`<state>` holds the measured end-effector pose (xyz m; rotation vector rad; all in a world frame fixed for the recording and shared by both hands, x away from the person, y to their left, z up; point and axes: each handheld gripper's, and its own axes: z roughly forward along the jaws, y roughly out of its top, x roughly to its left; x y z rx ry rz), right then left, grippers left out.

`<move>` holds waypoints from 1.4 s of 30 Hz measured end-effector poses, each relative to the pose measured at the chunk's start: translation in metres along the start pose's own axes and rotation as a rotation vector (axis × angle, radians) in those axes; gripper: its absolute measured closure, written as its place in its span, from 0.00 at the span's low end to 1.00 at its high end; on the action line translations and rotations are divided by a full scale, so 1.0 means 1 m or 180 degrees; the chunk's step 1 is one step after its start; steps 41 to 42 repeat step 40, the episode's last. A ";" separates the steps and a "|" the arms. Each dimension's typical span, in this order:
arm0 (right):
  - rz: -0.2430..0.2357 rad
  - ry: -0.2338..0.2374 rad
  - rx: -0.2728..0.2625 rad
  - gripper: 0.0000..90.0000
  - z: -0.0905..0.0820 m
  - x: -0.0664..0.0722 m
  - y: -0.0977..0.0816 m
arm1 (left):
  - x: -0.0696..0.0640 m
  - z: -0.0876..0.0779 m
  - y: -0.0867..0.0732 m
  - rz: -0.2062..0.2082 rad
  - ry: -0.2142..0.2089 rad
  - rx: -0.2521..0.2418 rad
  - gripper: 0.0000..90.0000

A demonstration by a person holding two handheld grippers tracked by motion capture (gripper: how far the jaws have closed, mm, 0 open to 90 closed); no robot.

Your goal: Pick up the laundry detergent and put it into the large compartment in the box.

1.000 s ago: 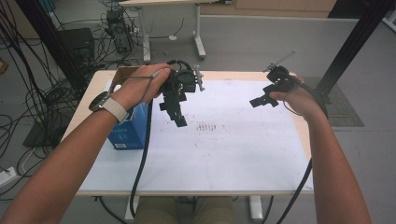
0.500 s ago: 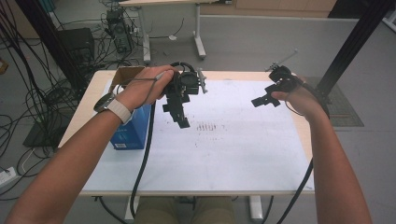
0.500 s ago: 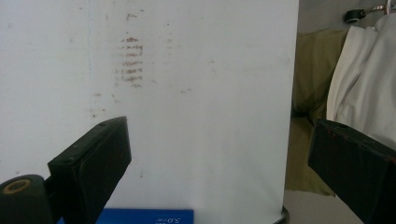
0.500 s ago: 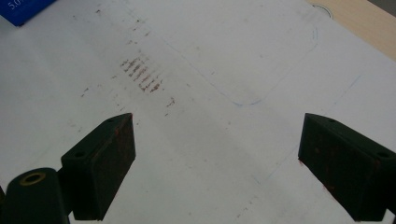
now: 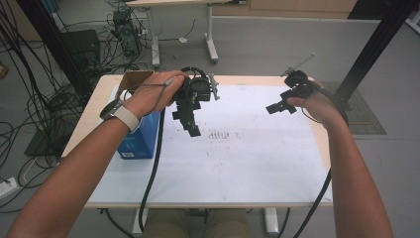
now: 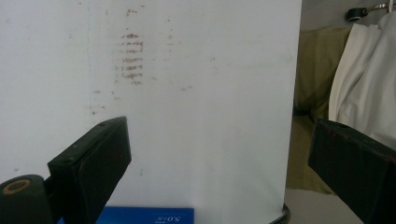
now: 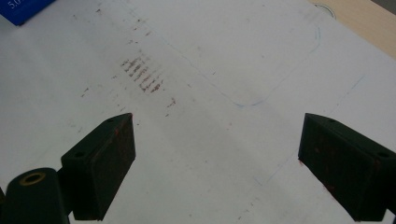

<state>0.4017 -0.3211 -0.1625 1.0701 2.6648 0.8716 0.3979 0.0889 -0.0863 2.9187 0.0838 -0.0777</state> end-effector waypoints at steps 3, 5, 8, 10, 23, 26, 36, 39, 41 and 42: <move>0.0002 -0.0002 0.0004 0.12 0.000 0.000 0.000 | -0.001 0.001 0.000 -0.0008 0.0010 0.0008 0.07; 0.0000 -0.0004 0.0008 0.12 0.000 0.000 0.000 | 0.000 0.001 0.000 -0.0009 -0.0004 0.0011 0.07; 0.0004 -0.0011 0.0008 0.12 -0.001 0.001 -0.001 | -0.001 0.002 0.000 -0.0023 0.0003 0.0015 0.07; 0.0000 -0.0011 0.0005 0.12 -0.002 0.001 -0.001 | -0.001 0.002 -0.001 -0.0027 0.0000 0.0012 0.07; 0.0004 0.0005 0.0001 0.12 0.001 0.000 -0.002 | 0.000 0.003 -0.002 -0.0038 -0.0002 0.0006 0.07; 0.0009 0.0004 -0.0002 0.12 0.001 0.000 -0.003 | 0.000 0.003 -0.002 -0.0044 -0.0008 -0.0008 0.07; 0.0020 0.0008 -0.0016 0.12 0.001 -0.002 -0.004 | 0.001 0.004 -0.001 -0.0023 0.0004 0.0002 0.07; 0.0022 0.0007 -0.0011 0.12 0.001 -0.002 -0.005 | 0.001 0.004 -0.002 -0.0041 -0.0005 -0.0006 0.07; 0.0022 0.0006 -0.0011 0.12 0.001 -0.002 -0.005 | 0.001 0.004 -0.002 -0.0043 -0.0002 -0.0008 0.07; 0.0022 0.0006 -0.0011 0.12 0.001 -0.002 -0.005 | 0.001 0.004 -0.002 -0.0043 -0.0002 -0.0008 0.07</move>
